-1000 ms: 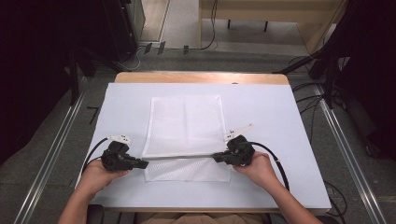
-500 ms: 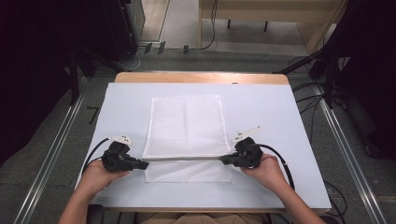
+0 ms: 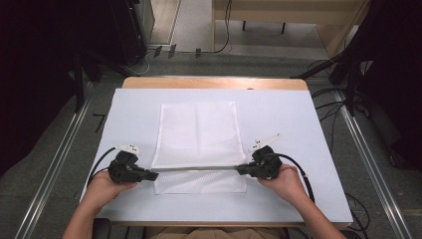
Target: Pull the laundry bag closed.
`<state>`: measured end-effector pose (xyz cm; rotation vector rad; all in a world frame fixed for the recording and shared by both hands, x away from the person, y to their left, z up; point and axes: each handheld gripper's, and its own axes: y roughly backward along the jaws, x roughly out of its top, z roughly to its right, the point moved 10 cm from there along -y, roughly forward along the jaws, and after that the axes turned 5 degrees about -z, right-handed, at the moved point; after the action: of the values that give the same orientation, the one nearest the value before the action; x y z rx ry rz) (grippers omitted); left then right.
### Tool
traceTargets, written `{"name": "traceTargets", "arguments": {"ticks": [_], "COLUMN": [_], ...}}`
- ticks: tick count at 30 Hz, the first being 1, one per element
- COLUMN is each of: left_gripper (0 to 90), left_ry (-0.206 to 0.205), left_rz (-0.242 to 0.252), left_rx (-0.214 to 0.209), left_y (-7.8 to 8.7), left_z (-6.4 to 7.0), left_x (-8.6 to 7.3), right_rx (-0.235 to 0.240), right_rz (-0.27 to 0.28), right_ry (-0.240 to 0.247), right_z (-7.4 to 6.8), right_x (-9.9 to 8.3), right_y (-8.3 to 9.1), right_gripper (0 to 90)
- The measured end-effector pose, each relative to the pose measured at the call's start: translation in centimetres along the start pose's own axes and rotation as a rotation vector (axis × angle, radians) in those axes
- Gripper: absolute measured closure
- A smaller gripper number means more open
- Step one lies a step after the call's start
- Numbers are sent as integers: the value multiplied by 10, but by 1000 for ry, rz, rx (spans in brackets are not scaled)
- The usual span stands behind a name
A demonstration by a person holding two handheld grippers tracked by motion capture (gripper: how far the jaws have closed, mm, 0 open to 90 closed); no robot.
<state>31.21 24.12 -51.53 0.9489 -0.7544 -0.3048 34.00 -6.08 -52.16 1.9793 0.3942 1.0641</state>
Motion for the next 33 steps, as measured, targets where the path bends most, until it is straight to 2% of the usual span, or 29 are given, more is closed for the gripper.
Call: {"name": "traceTargets", "arguments": {"ticks": [7,9,11,13,14,15,16,20,22,24,26,27,29,32,33], "left_gripper": [822,730,585,527,497,474,455,414,406,394,388,379,378,369,369], "left_ry": [11,11,0,-2,-2,-2,2,29,35,54,58,65,86,92,93], "left_rz": [-2,-13,27,62,62,96,107,138,142,165,168,175,187,202,212], "left_rx": [-4,-7,19,26,26,42,48,54,66,86,91,97,114,119,129], "left_y": [0,0,0,4,4,6,7,9,10,13,15,16,19,22,24], "left_z": [-1,-1,-3,-3,-3,-3,-4,-8,-10,-14,-16,-17,-22,-22,-23], "left_x": [0,-1,5,10,10,15,16,21,22,22,21,21,19,20,20], "right_rx": [-1,7,3,9,9,13,11,-17,-24,-54,-63,-78,-84,-99,-108], "right_rz": [-8,-1,8,14,14,23,30,69,76,87,90,104,111,110,128], "right_ry": [-1,-4,-12,-22,-22,-11,-1,27,27,22,20,17,-13,-34,-47], "right_z": [0,2,5,7,7,5,3,4,5,10,11,14,16,20,23], "right_x": [0,1,2,2,2,4,5,9,10,11,11,13,13,13,14], "right_y": [-3,-4,-4,-4,-4,-3,-2,-1,-1,-1,-1,1,4,8,13], "right_gripper": [874,857,786,740,740,725,709,613,577,514,498,461,456,444,429]}}
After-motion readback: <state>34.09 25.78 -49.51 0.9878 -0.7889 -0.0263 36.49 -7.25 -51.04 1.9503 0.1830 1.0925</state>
